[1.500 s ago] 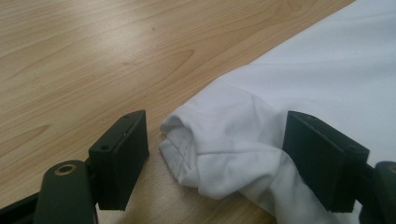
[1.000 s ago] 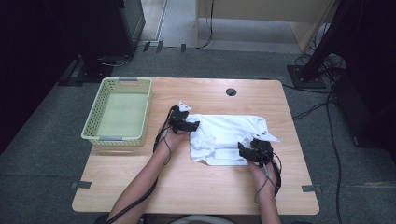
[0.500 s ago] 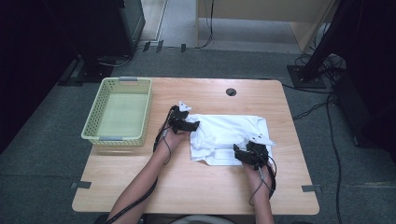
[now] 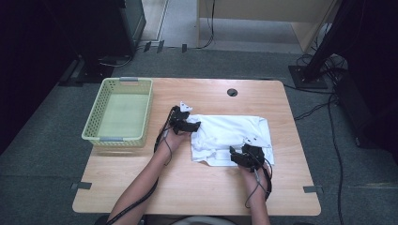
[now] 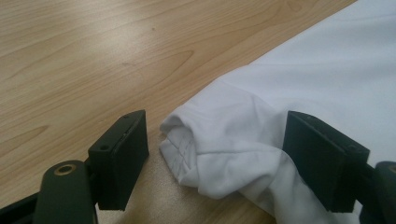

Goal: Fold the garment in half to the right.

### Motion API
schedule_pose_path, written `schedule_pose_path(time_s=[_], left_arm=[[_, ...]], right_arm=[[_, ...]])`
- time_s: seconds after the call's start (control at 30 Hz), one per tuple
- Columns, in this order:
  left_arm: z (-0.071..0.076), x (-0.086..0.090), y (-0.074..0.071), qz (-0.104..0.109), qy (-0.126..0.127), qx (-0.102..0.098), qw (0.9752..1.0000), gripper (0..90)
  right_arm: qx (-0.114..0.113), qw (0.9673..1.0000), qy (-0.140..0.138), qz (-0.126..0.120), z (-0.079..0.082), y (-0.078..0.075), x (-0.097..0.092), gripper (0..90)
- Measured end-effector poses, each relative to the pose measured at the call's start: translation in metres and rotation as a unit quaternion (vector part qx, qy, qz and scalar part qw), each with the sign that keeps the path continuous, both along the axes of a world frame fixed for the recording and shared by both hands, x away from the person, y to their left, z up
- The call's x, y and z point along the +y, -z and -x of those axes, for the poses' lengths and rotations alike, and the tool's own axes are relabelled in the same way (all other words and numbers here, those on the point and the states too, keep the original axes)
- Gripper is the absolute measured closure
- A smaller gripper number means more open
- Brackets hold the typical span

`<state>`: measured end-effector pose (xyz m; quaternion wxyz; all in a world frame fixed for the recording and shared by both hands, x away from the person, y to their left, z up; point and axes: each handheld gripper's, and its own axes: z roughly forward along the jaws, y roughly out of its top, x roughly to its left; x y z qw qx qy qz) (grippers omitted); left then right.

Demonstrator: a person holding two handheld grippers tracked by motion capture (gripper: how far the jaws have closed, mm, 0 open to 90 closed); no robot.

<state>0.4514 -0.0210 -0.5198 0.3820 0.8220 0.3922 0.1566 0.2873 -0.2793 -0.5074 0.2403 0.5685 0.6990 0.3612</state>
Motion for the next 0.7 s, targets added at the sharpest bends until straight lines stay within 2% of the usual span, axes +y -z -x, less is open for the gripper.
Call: schedule_pose_path(time_s=[0.3, 0.43, 0.7], left_arm=[[0.000, 0.000, 0.000, 0.002, 0.000, 0.000, 1.0000, 22.7], [0.000, 0.000, 0.000, 0.002, 0.000, 0.000, 1.0000, 22.7], [0.000, 0.000, 0.000, 0.002, 0.000, 0.000, 1.0000, 22.7]], right_arm=[[0.000, 1.0000, -0.008, -0.006, -0.001, 0.001, 0.008, 30.7], [0.005, 0.9998, -0.018, 0.003, -0.002, 0.001, 0.013, 30.8], [0.005, 0.9997, -0.025, -0.005, -0.003, 0.001, 0.020, 31.9]])
